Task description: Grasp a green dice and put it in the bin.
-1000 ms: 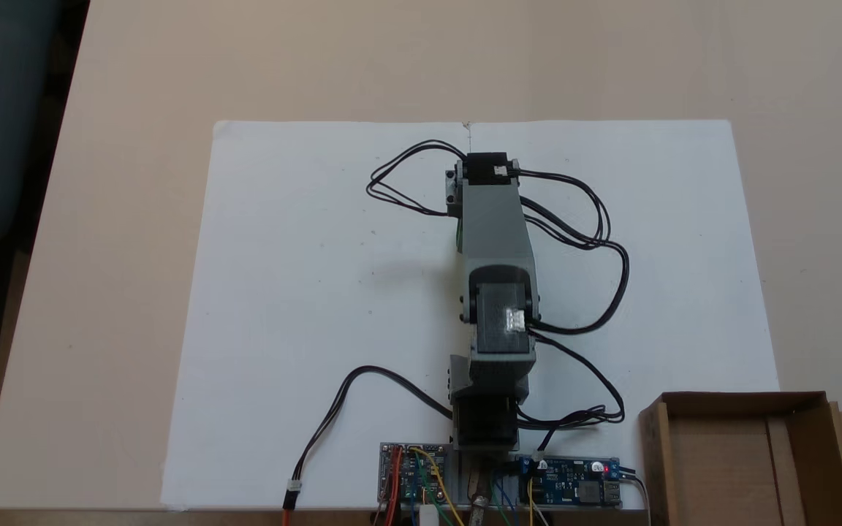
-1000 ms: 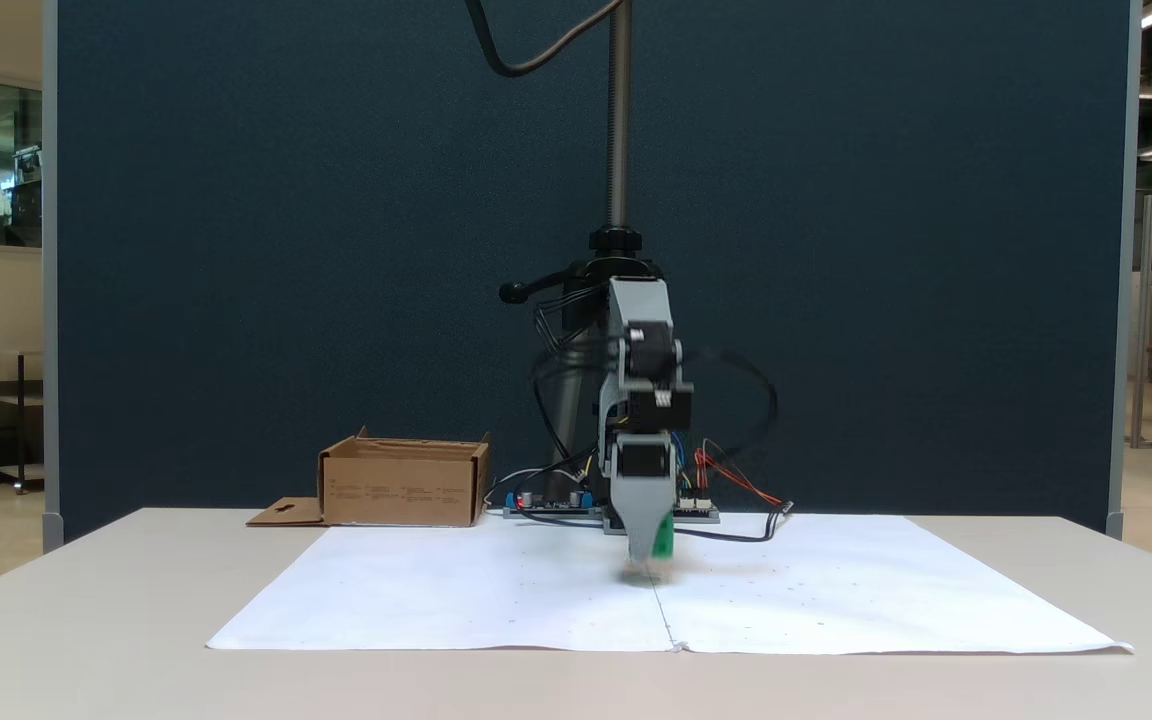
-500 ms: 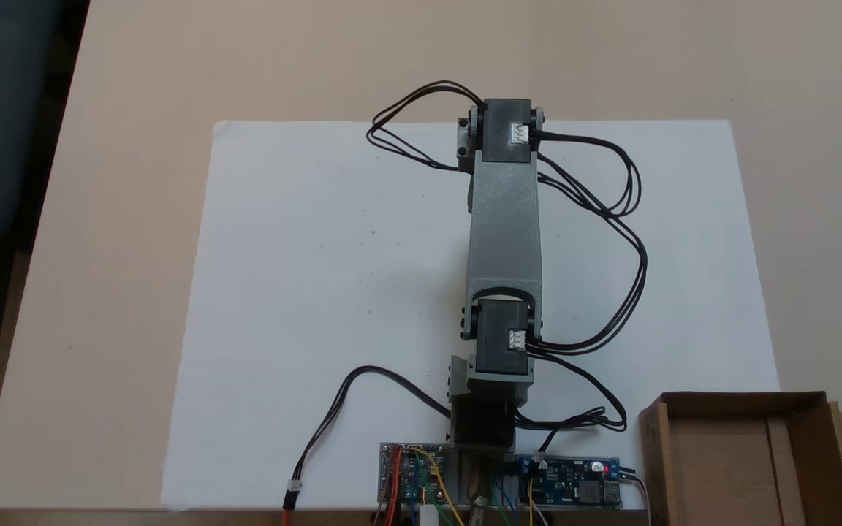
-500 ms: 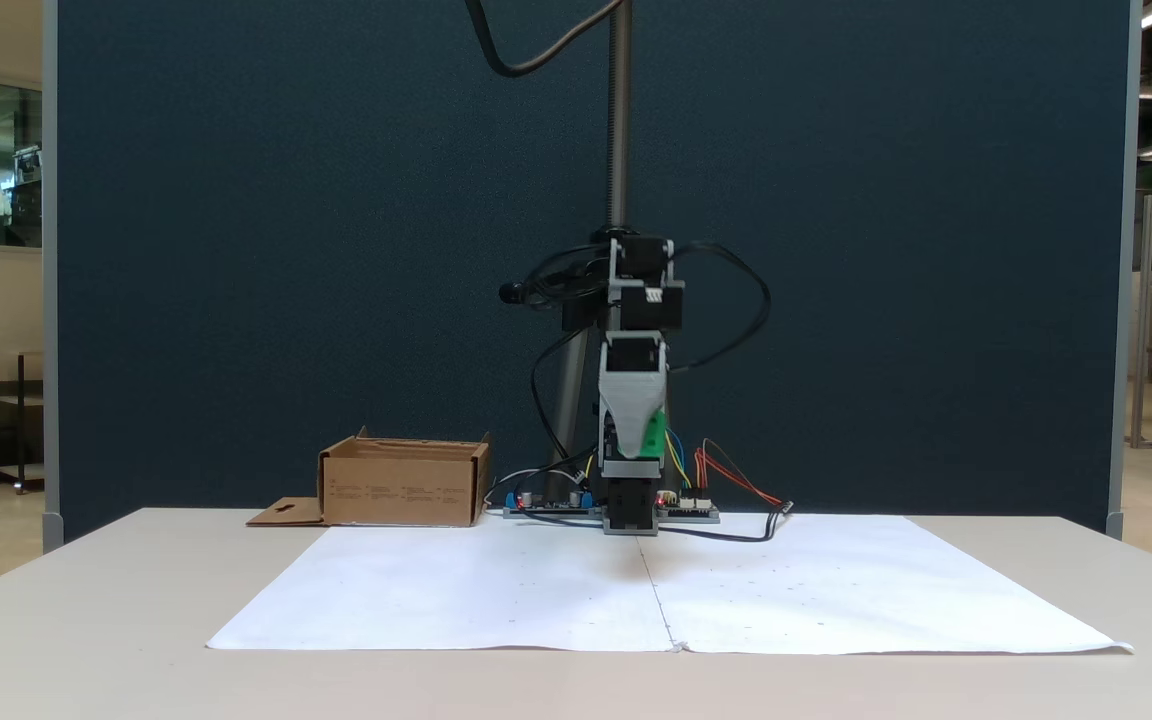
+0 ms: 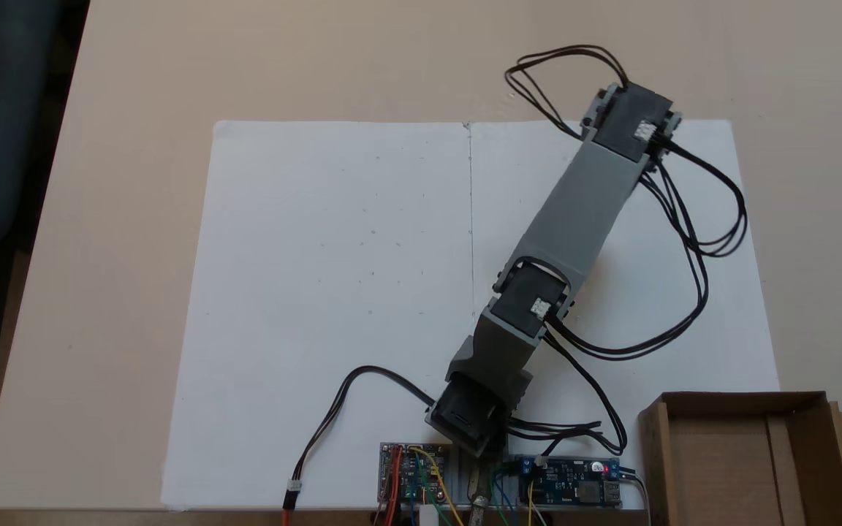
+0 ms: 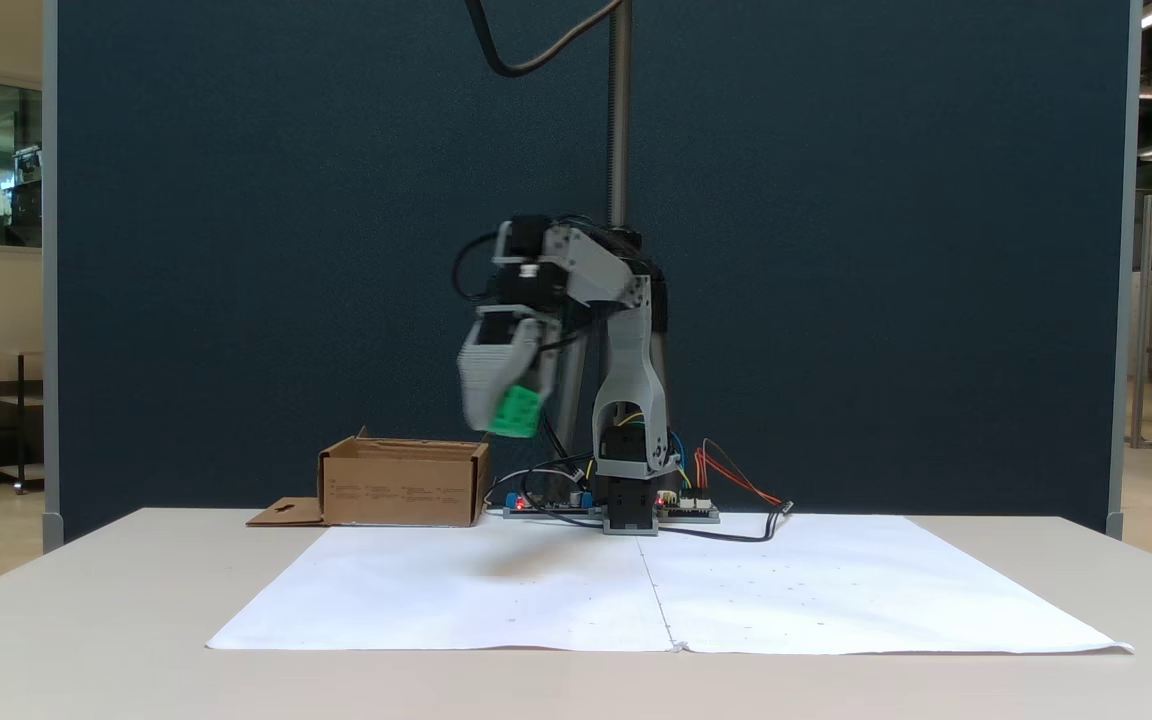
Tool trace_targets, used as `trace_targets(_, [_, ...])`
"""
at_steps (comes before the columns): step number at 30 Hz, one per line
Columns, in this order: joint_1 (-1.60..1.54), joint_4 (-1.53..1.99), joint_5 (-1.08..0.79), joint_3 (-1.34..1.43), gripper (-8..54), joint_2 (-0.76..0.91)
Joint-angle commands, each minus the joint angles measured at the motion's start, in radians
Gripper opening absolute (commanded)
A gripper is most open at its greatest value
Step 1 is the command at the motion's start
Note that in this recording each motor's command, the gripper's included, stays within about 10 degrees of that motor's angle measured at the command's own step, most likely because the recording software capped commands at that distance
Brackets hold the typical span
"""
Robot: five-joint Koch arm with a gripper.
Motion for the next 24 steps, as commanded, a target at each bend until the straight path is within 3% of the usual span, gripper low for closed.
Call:
trace_targets(1, [0.109,0.037,-0.141,-0.078,12.0,-0.003])
trace_targets(15, [0.813,0.049,-0.471,-0.219,12.0,-0.11])
trace_targets(24, [1.083,0.066,-0.525,-0.219,12.0,-0.115])
